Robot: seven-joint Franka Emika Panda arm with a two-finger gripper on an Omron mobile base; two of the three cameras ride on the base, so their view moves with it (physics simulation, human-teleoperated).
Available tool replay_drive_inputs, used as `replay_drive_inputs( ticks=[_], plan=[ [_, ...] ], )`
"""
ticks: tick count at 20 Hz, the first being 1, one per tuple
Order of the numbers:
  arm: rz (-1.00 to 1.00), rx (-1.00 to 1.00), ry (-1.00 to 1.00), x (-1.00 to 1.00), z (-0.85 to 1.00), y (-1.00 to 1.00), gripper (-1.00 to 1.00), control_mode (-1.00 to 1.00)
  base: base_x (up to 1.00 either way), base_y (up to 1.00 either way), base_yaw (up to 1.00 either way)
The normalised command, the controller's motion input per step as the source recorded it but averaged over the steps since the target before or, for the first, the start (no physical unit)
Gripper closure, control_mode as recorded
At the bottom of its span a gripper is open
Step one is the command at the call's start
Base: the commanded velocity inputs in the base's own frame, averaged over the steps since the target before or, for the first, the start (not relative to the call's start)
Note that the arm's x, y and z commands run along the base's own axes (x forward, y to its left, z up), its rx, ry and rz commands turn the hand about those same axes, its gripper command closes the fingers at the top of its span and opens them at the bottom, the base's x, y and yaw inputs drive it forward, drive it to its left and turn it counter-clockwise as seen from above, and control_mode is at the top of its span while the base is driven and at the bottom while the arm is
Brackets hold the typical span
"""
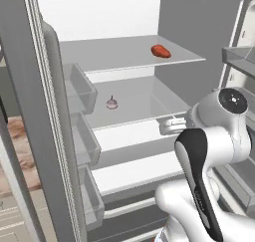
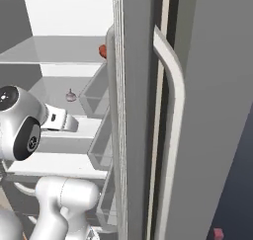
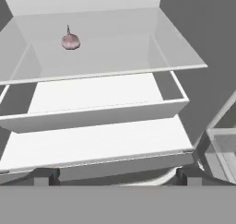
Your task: Retrieve the bottle and the shaker from the cabinet and place them next to the mixing bowl on the counter. Then add garlic from the fridge to the mixing bowl.
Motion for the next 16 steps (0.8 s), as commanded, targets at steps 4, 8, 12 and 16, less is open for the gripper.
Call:
replay_drive_inputs(
  ticks=[4, 8, 12, 16],
  plan=[
    [0.00, 0.00, 0.00, 0.00, 0.00, 0.00, -1.00, 1.00, 0.27, 0.00, 0.00],
    [0.00, 0.00, 0.00, 0.00, 0.00, 0.00, -1.00, 1.00, 0.00, 0.00, 0.00],
    [0.00, 0.00, 0.00, 0.00, 0.00, 0.00, -1.00, 1.00, 0.00, 0.00, 0.00],
    [0.00, 0.00, 0.00, 0.00, 0.00, 0.00, -1.00, 1.00, 0.00, 0.00, 0.00]
  ],
)
